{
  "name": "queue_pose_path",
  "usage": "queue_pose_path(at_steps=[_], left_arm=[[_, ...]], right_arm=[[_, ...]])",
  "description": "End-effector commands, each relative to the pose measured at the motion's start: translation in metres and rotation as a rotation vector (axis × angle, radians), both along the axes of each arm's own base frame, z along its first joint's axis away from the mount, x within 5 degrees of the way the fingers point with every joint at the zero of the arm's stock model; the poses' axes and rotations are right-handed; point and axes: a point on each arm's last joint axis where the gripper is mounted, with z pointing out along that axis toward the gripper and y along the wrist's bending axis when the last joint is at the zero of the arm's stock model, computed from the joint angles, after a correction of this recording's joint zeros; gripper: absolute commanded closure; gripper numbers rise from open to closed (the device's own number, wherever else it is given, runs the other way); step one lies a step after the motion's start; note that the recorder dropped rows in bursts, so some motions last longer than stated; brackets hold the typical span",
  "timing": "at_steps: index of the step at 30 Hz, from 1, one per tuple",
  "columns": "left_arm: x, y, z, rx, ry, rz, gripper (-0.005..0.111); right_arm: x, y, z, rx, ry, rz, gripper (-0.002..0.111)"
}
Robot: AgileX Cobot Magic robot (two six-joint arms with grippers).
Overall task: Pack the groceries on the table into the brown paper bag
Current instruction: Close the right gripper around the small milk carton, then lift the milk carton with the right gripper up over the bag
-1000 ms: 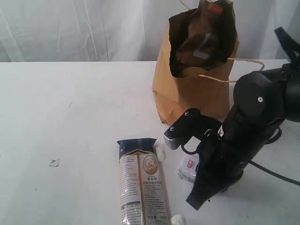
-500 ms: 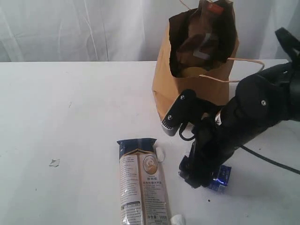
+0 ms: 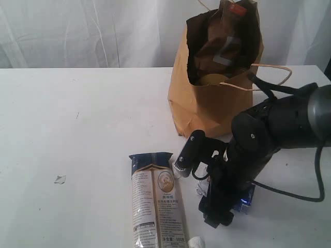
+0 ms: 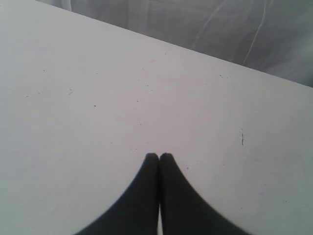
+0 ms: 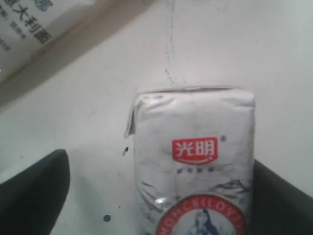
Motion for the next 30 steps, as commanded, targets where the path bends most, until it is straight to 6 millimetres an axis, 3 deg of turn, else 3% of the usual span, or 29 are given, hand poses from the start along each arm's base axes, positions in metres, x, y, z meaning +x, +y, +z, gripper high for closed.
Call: queue_pose_path(at_steps=[1, 5, 11, 17, 22, 27, 30], left_arm=[[-0.002, 0.000, 0.000, 0.018, -0.003, -0.007, 0.107], [-0.002, 0.000, 0.000, 0.020, -0.003, -0.007, 0.107], [-0.001, 0.000, 0.000, 0.062, -0.003, -0.019, 0.107], [-0.001, 0.000, 0.000, 0.065, -0.003, -0.019, 0.107], [-0.001, 0.000, 0.000, 0.065, -0.003, -0.019, 0.107], [-0.001, 0.000, 0.000, 0.065, -0.003, -0.019, 0.107], [-0.001, 0.000, 0.000, 0.065, -0.002, -0.018, 0.107]], right_arm=[[-0.002, -0.001, -0.002, -0.007, 0.039, -0.070, 0.051], [-0.007, -0.004, 0.003, -0.027, 0.076, -0.099, 0.108], [-0.014, -0.013, 0.028, -0.061, 0.071, -0.129, 0.108], [-0.030, -0.037, 0.079, -0.063, 0.006, -0.243, 0.108], [-0.037, -0.073, 0.136, 0.118, -0.239, -0.361, 0.108], [-0.039, -0.115, 0.198, 0.334, -0.616, -0.529, 0.108], [-0.031, -0.135, 0.225, 0.439, -0.842, -0.601, 0.108]])
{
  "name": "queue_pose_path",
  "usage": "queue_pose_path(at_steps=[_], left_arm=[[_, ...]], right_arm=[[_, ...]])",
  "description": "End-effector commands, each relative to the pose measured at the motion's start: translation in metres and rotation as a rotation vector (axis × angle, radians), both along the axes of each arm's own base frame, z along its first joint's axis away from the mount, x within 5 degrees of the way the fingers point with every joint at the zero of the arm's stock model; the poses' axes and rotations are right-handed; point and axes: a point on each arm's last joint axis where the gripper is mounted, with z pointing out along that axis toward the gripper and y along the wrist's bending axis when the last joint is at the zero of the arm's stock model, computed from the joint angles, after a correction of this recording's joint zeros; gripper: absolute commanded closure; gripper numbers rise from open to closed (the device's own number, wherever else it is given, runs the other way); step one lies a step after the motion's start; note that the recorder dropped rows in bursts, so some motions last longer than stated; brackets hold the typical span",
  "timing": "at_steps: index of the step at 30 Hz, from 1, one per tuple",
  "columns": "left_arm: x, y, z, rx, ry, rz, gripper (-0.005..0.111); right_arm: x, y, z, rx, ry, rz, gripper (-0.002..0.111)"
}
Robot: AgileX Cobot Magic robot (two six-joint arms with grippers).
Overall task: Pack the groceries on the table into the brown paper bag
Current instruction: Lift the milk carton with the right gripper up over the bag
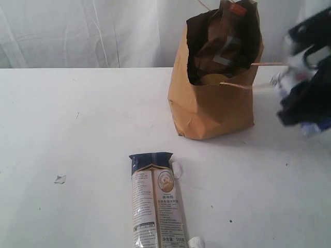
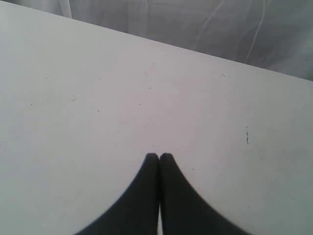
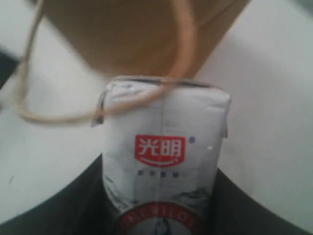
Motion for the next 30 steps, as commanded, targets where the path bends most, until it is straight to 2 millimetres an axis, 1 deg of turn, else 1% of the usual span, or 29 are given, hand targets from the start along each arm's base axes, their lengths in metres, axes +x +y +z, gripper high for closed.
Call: queue_pose_path(at_steps=[1, 3, 5, 7, 10, 14, 15, 17, 18, 20, 21, 22, 25, 28, 30], left_arm=[[-0.002, 0.000, 0.000, 0.018, -0.002, -0.005, 0.107], [-0.002, 0.000, 0.000, 0.018, -0.002, -0.005, 0.107], [-0.002, 0.000, 0.000, 0.018, -0.002, -0.005, 0.107], [-0.002, 0.000, 0.000, 0.018, -0.002, -0.005, 0.107], [-0.002, 0.000, 0.000, 0.018, -0.002, -0.005, 0.107], [-0.002, 0.000, 0.000, 0.018, -0.002, -0.005, 0.107], [-0.002, 0.000, 0.000, 0.018, -0.002, -0.005, 0.107], [-0.002, 0.000, -0.001, 0.019, 0.001, 0.000, 0.107], [-0.002, 0.001, -0.001, 0.019, 0.002, 0.002, 0.107], [-0.002, 0.001, -0.001, 0.019, 0.002, 0.002, 0.107], [-0.002, 0.001, -0.001, 0.022, 0.007, 0.011, 0.107], [-0.002, 0.002, -0.001, 0.022, 0.008, 0.013, 0.107], [-0.003, 0.004, -0.003, 0.031, 0.026, 0.043, 0.107], [-0.004, 0.006, -0.003, 0.034, 0.033, 0.055, 0.107], [-0.004, 0.006, -0.003, 0.036, 0.038, 0.064, 0.107]], right_arm=[[0.013, -0.028, 0.045, 0.108, -0.374, -0.133, 0.108], [0.032, -0.036, 0.050, 0.179, -0.464, -0.198, 0.108], [0.051, -0.040, 0.050, 0.256, -0.527, -0.239, 0.108], [0.070, -0.040, 0.049, 0.340, -0.570, -0.265, 0.108], [0.091, -0.039, 0.050, 0.424, -0.647, -0.278, 0.108], [0.114, -0.036, 0.041, 0.538, -0.695, -0.285, 0.108], [0.123, -0.035, 0.036, 0.560, -0.701, -0.266, 0.108], [0.137, -0.031, 0.030, 0.623, -0.724, -0.188, 0.108], [0.142, -0.028, 0.029, 0.697, -0.728, -0.126, 0.108], [0.147, -0.022, 0.032, 0.897, -0.719, 0.040, 0.108], [0.149, -0.019, 0.033, 0.951, -0.704, 0.145, 0.108], [0.151, -0.016, 0.030, 0.973, -0.675, 0.222, 0.108], [0.159, -0.007, 0.012, 0.951, -0.525, 0.331, 0.108], [0.156, 0.004, -0.003, 0.928, -0.442, 0.490, 0.108], [0.154, 0.009, -0.007, 0.939, -0.420, 0.546, 0.108]])
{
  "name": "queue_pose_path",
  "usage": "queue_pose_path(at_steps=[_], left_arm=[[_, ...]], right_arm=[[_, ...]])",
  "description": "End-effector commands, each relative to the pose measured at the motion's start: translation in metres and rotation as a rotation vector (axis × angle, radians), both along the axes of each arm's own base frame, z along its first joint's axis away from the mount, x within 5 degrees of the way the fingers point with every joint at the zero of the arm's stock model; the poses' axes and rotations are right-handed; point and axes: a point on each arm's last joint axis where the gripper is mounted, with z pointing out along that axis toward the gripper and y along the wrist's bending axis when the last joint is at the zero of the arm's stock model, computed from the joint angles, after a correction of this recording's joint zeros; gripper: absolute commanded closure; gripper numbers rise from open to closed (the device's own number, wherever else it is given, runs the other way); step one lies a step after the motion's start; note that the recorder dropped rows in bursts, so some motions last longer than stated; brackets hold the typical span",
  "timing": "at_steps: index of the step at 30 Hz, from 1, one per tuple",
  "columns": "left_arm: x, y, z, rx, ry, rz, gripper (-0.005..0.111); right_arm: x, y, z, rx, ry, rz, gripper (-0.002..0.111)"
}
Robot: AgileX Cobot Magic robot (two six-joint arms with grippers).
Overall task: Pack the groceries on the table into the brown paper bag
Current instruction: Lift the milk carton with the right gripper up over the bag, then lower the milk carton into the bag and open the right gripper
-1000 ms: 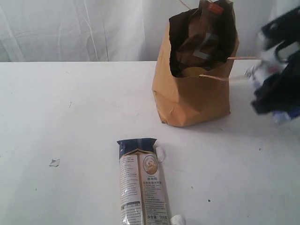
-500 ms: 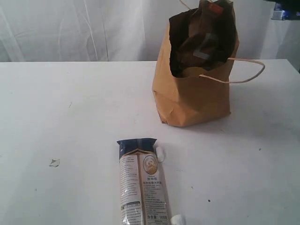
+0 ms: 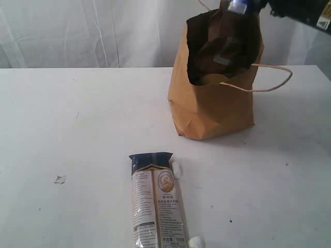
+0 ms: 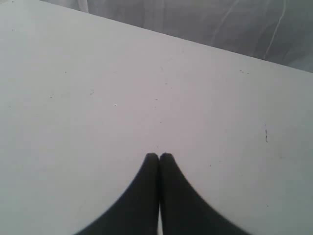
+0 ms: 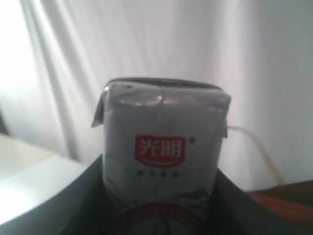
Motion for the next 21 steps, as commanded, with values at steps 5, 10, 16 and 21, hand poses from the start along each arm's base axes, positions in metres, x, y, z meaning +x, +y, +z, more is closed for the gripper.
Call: queue_pose_path(at_steps=[5, 10, 16, 21], left_arm=[[-0.003, 0.003, -0.002, 0.026, 0.022, 0.032, 0.107], [-0.003, 0.004, -0.002, 0.026, 0.023, 0.034, 0.107], [-0.003, 0.004, -0.003, 0.027, 0.024, 0.035, 0.107], [-0.003, 0.004, -0.003, 0.027, 0.024, 0.035, 0.107]], right_arm=[[0.001, 0.016, -0.022, -0.067, 0.009, 0.176, 0.108], [0.019, 0.044, -0.045, -0.190, -0.016, 0.145, 0.107], [0.024, 0.041, -0.043, -0.176, -0.044, 0.097, 0.056], [0.024, 0.041, -0.043, -0.171, -0.043, 0.094, 0.033]])
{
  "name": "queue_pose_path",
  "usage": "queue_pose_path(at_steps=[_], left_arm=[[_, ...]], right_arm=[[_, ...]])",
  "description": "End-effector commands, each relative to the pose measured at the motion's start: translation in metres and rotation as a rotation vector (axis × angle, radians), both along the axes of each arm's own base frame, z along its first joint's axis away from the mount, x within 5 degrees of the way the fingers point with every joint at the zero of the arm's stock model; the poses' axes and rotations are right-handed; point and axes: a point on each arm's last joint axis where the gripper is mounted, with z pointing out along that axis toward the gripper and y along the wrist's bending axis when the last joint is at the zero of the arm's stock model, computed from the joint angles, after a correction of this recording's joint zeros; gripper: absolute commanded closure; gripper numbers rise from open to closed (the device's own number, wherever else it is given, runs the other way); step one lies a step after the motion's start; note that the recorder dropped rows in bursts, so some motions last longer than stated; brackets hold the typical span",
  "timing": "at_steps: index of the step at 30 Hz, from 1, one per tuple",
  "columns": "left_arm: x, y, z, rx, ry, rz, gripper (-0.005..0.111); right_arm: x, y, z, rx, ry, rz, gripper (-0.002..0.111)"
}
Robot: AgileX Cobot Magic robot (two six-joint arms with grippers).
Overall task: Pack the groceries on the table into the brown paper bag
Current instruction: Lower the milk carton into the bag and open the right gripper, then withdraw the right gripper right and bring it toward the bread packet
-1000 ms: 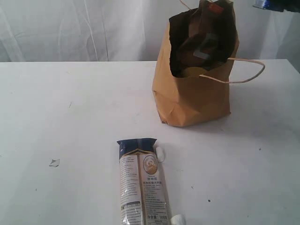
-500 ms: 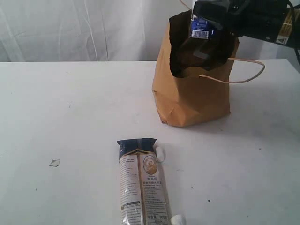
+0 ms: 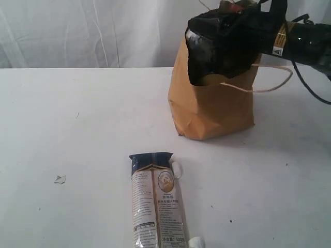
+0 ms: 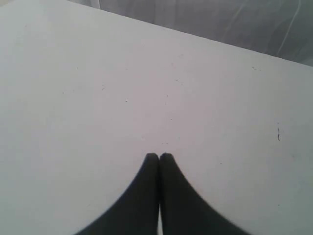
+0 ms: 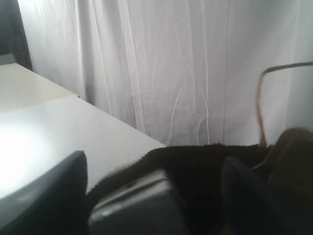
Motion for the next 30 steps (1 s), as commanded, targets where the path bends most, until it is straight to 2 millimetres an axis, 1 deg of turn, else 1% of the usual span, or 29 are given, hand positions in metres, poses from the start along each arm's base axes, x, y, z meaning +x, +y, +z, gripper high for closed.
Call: queue_pose_path(at_steps=[1, 7, 10, 13, 15, 17, 18, 20, 24, 25, 27, 28, 30], left_arm=[[-0.001, 0.001, -0.001, 0.018, 0.005, 0.003, 0.107], [-0.001, 0.001, -0.001, 0.018, 0.005, 0.003, 0.107], [-0.001, 0.001, -0.001, 0.018, 0.005, 0.003, 0.107], [-0.001, 0.001, -0.001, 0.018, 0.005, 0.003, 0.107], [-0.001, 0.001, -0.001, 0.018, 0.005, 0.003, 0.107], [-0.001, 0.001, -0.001, 0.018, 0.005, 0.003, 0.107], [-0.001, 0.001, -0.001, 0.018, 0.005, 0.003, 0.107], [-0.001, 0.001, -0.001, 0.018, 0.005, 0.003, 0.107], [-0.001, 0.001, -0.001, 0.018, 0.005, 0.003, 0.107], [-0.001, 0.001, -0.001, 0.018, 0.005, 0.003, 0.107], [-0.001, 0.001, -0.001, 0.018, 0.005, 0.003, 0.107], [-0.001, 0.001, -0.001, 0.018, 0.005, 0.003, 0.107], [-0.001, 0.001, -0.001, 0.018, 0.005, 0.003, 0.107]], right_arm=[[0.000, -0.001, 0.006, 0.019, -0.022, -0.007, 0.033], [0.001, -0.001, 0.005, 0.016, -0.018, -0.015, 0.033], [0.000, -0.001, 0.007, 0.023, -0.022, -0.016, 0.035], [-0.002, -0.005, 0.016, 0.039, -0.039, -0.034, 0.039], [-0.003, -0.012, 0.026, 0.047, -0.057, -0.067, 0.042], [-0.007, -0.023, 0.038, 0.039, -0.082, -0.106, 0.046], [-0.008, -0.029, 0.043, 0.037, -0.091, -0.128, 0.049], [-0.013, -0.045, 0.058, 0.024, -0.104, -0.204, 0.059], [-0.027, -0.081, 0.087, -0.026, -0.108, -0.402, 0.087], [-0.031, -0.088, 0.092, -0.042, -0.093, -0.454, 0.093], [-0.040, -0.105, 0.099, -0.130, -0.039, -0.598, 0.107], [-0.045, -0.112, 0.100, -0.176, -0.013, -0.666, 0.108], [-0.054, -0.127, 0.097, -0.266, 0.053, -0.823, 0.108]])
